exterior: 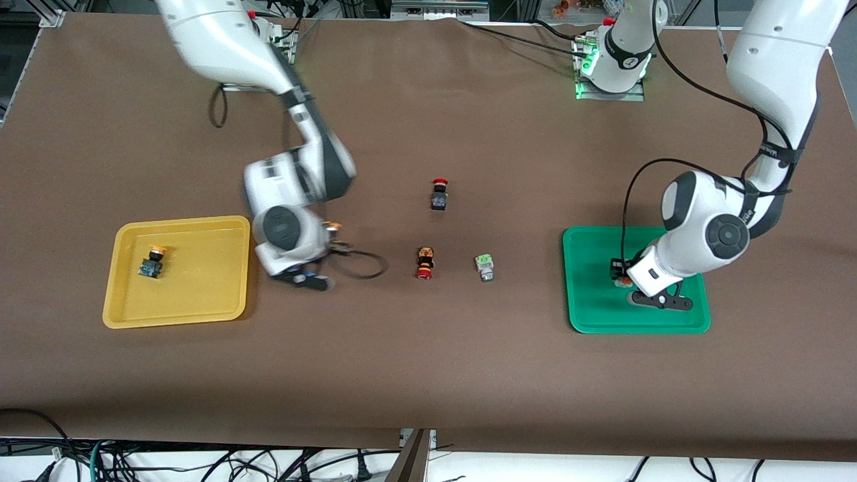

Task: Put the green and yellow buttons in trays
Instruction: 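Carry the blue button to the yellow tray while the left gripper reaches the green tray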

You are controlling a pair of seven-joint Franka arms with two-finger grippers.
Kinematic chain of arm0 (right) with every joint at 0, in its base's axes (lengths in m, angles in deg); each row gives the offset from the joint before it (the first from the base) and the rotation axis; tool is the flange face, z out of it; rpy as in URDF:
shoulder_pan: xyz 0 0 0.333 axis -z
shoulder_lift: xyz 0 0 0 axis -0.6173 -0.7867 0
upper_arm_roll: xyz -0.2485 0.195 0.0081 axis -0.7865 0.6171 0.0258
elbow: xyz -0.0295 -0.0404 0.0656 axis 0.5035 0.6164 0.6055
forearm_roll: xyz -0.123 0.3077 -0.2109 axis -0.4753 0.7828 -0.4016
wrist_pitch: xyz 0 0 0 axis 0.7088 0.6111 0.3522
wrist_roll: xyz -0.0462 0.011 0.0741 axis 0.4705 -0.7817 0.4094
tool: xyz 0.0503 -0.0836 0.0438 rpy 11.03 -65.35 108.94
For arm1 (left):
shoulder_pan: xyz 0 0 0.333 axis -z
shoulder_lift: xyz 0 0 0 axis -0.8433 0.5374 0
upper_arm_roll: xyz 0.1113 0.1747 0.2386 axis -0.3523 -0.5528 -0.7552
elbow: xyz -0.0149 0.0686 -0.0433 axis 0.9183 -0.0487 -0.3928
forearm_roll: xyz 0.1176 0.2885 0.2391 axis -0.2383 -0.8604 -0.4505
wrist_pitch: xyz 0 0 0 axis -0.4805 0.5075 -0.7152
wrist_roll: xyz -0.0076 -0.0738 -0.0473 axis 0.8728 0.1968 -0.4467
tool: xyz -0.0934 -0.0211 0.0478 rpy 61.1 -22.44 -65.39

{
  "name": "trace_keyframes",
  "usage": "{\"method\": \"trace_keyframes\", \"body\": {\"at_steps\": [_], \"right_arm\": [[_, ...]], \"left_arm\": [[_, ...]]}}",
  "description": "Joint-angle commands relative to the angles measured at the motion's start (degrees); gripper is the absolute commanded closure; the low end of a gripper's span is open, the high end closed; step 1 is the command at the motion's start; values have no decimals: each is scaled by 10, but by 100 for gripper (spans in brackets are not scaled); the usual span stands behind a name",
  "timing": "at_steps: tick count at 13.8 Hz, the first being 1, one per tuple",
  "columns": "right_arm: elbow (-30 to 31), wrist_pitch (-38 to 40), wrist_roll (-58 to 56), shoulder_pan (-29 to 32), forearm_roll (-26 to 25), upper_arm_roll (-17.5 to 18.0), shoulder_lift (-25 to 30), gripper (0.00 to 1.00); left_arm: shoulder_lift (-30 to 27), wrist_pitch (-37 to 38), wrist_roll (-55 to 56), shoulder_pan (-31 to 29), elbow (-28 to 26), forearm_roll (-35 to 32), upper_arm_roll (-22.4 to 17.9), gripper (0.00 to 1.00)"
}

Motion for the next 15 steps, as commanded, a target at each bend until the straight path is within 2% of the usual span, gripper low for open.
{"method": "trace_keyframes", "body": {"at_steps": [1,2,4,7,8,9,10,12,14,15], "right_arm": [[37,23,-150,8,0,-75,11,100],[49,17,-222,9,1,-108,10,100],[78,-23,-330,26,6,-145,5,100],[122,-96,-365,64,12,-143,1,99],[121,-97,-364,65,21,-143,-2,43],[113,-91,-365,66,40,-144,0,0],[100,-83,-367,66,55,-144,6,0],[51,-15,-366,66,56,-147,29,0],[-32,107,-367,66,52,-158,42,0],[-73,163,-367,66,53,-168,46,0]], "left_arm": [[65,0,-44,-13,63,-11,10,70],[61,3,-44,-13,63,-11,10,43],[55,5,-40,-16,65,-3,14,1],[29,17,-32,-16,65,5,46,0],[22,25,-18,-13,65,14,56,0],[19,25,7,-7,65,16,66,0],[19,26,36,-3,65,15,78,0],[21,25,97,18,65,15,93,0],[29,19,189,72,74,9,94,0],[41,20,227,100,101,8,89,0]]}}
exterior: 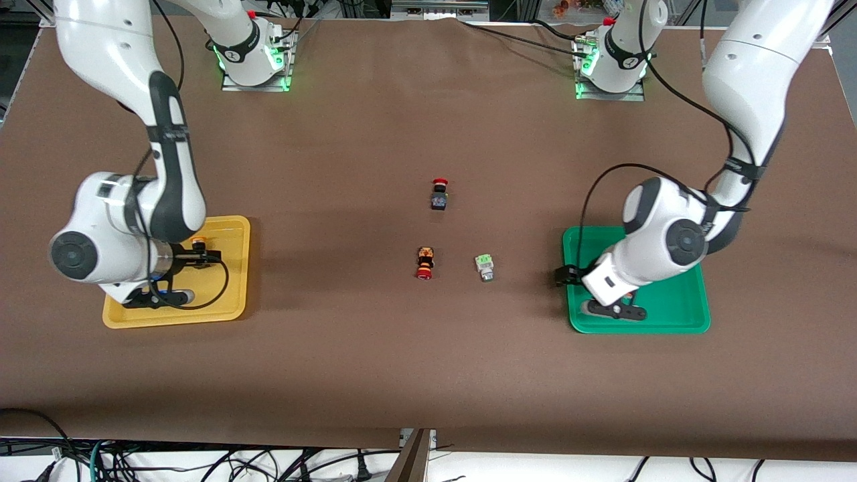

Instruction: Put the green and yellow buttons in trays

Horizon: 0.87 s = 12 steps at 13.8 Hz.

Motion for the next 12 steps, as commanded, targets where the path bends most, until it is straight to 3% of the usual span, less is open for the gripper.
{"method": "trace_keyframes", "body": {"at_steps": [1,4,7,10,11,12], "right_arm": [[-108,145,-7,2,8,-21,17,0],[-164,216,-6,1,7,-26,45,0],[-139,209,1,21,-15,8,116,0],[-56,190,102,142,-102,186,219,0],[-28,174,133,166,-118,222,246,0],[-6,172,140,173,-118,232,267,0]], "left_arm": [[19,6,94,66,45,4,-10,0],[30,3,161,107,51,9,-10,0],[60,-12,216,138,67,5,-21,0],[77,-33,267,159,67,4,-28,0],[79,-34,293,179,67,3,-42,0],[79,-34,311,209,67,3,-67,1]]}}
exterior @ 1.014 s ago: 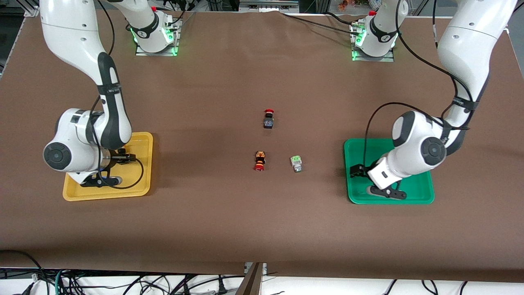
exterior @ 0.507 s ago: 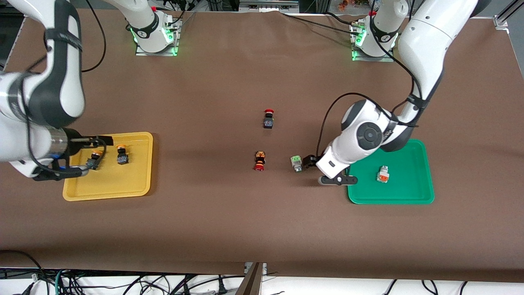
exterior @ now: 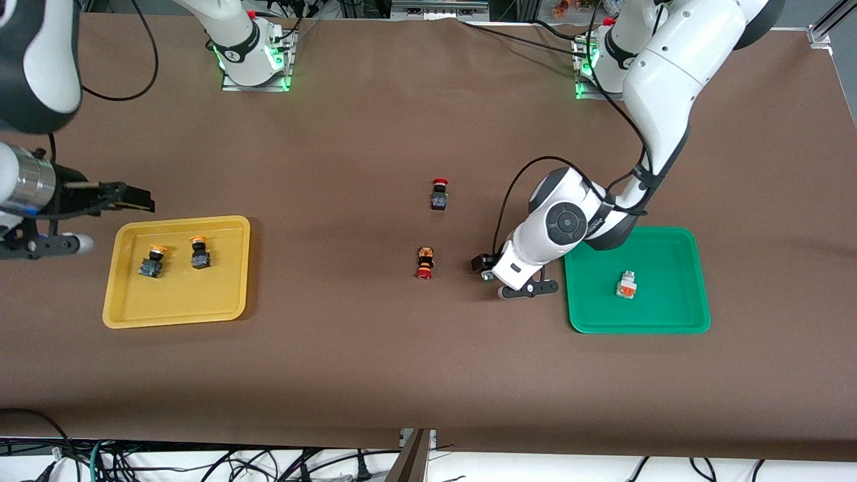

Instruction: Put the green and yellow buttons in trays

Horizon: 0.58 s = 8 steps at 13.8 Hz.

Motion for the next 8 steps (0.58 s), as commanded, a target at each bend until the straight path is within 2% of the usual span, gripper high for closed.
{"method": "trace_keyframes", "body": {"at_steps": [1,3,4,5,6,8], "right_arm": [[117,-37,42,36,-21,62,100,0],[157,-81,33,52,-21,77,129,0],[154,-81,34,56,-21,77,151,0],[153,-84,37,60,-21,77,168,0],[149,-77,33,62,-21,77,172,0],[135,-47,29,62,-17,67,165,0]], "left_arm": [[6,0,53,85,21,4,-70,4],[6,-1,56,106,21,3,-88,10],[6,-1,55,106,21,3,-88,17],[6,-1,55,106,21,3,-88,29],[6,0,55,105,21,3,-88,64],[6,-1,51,100,21,3,-88,77]]}}
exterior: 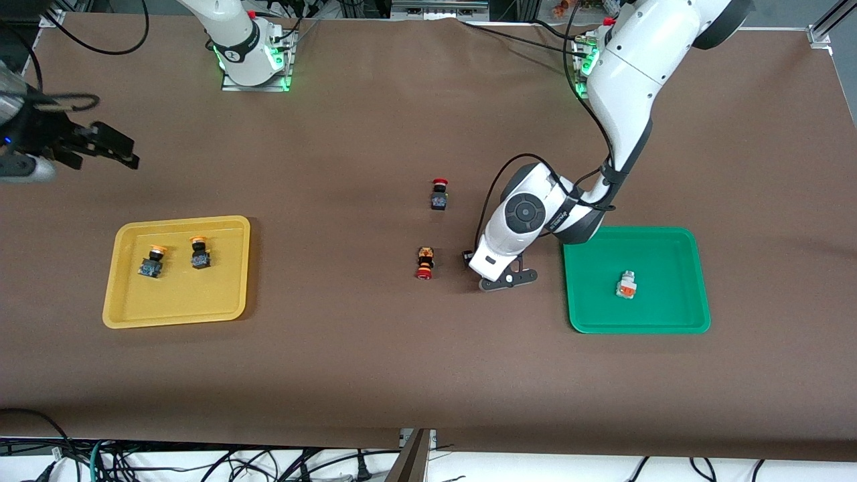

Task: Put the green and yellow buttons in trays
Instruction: 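Grasp the green-topped button with the left gripper while the right gripper returns to rest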

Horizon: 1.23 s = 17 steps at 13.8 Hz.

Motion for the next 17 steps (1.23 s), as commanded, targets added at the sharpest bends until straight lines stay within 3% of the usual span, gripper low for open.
{"method": "trace_keyframes", "body": {"at_steps": [1,2,6,11,14,17], "right_arm": [[9,18,2,9,-7,5,12,0],[8,18,2,7,-8,8,12,0],[-2,18,2,7,-10,5,0,0],[-6,16,2,6,-19,9,-2,0],[-12,17,1,6,-17,8,-7,0],[-16,17,1,6,-16,8,-10,0]], "left_arm": [[3,1,-6,0,12,3,-5,85],[3,-4,-6,0,11,3,-5,100],[2,-4,-38,-12,12,3,-7,100],[-11,11,-133,-68,13,3,-3,100],[-58,114,-170,-79,27,3,-1,100],[-107,201,-283,-117,15,3,-5,100]]}}
